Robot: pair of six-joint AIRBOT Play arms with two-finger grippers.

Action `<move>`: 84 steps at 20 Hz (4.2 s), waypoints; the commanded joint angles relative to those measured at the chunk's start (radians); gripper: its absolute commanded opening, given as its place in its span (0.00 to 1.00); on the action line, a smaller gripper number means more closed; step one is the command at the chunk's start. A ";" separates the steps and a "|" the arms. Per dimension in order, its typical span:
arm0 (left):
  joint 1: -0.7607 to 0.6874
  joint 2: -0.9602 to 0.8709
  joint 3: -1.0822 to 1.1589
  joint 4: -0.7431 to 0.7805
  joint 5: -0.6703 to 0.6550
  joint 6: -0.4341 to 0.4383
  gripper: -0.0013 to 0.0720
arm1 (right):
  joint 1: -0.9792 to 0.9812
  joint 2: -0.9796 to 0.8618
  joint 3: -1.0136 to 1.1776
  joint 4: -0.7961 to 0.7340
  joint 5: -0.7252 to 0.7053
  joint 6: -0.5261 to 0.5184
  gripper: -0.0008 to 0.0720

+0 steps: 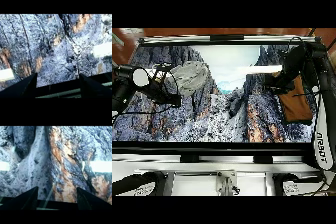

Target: Fold the shirts.

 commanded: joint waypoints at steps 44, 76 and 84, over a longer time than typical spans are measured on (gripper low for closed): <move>0.124 -0.654 0.503 -0.012 0.430 -0.094 0.06 | 0.001 -0.001 0.000 0.007 0.214 -0.080 0.83; -0.230 0.151 -0.061 -0.090 -0.016 -0.197 1.00 | -0.002 0.559 -0.582 -0.045 -0.019 -0.194 0.93; -0.235 0.111 -0.559 -0.552 0.614 -0.201 1.00 | -0.108 0.425 -0.864 0.299 0.135 -0.288 0.93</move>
